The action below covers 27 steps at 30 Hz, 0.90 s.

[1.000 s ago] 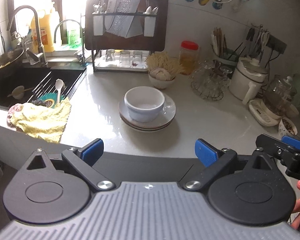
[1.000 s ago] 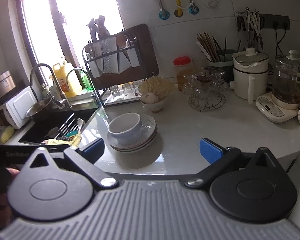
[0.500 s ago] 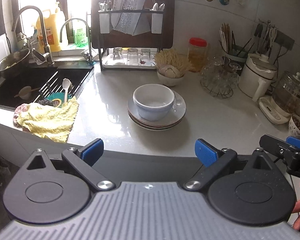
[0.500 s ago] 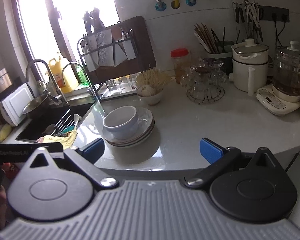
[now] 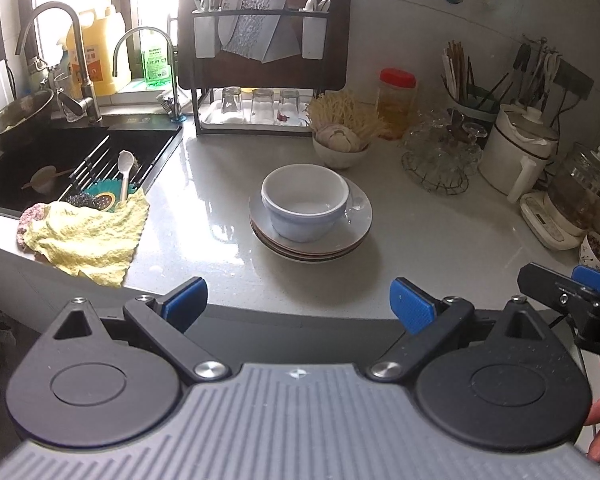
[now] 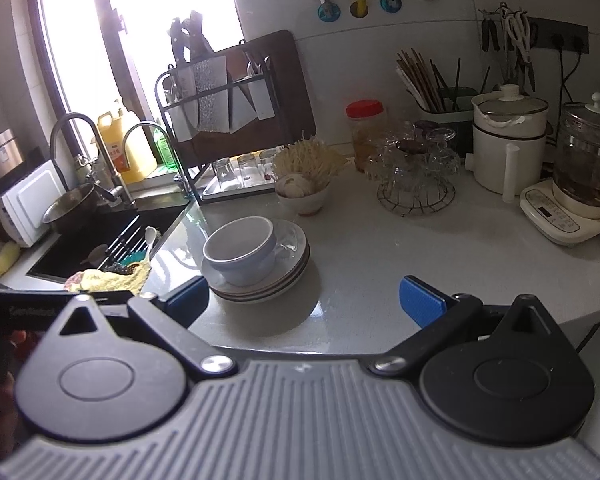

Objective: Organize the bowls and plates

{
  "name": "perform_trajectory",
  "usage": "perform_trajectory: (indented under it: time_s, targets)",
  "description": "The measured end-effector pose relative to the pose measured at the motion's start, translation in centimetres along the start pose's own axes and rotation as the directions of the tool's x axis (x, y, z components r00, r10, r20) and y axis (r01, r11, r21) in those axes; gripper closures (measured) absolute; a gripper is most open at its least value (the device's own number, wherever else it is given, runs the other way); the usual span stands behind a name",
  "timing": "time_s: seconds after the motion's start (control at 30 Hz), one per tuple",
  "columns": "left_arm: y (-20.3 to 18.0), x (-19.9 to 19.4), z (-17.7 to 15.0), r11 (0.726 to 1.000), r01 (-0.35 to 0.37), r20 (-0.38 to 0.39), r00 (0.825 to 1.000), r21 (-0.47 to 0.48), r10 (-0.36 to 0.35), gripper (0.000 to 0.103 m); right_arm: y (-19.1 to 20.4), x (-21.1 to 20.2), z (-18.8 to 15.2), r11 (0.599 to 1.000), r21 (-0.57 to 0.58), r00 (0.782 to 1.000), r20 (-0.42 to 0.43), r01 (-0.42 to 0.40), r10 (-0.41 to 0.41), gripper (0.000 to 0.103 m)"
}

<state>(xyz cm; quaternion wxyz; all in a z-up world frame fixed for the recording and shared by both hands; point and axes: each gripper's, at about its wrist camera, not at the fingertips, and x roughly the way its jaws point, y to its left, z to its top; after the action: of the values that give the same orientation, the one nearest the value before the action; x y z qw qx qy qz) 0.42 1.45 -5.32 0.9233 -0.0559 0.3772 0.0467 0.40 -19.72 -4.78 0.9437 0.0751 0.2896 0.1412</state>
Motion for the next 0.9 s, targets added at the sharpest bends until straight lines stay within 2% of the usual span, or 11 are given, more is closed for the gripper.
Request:
perform_trajectory:
  time_s: [0.9]
  targets:
    - [0.17,0.20,-0.13,1.000,-0.007,-0.014,1.000,-0.013,0.007,0.003,0.40,0.49,0.20,0.999,-0.025,1.000,-0.002,-0.027,0.027,0.000]
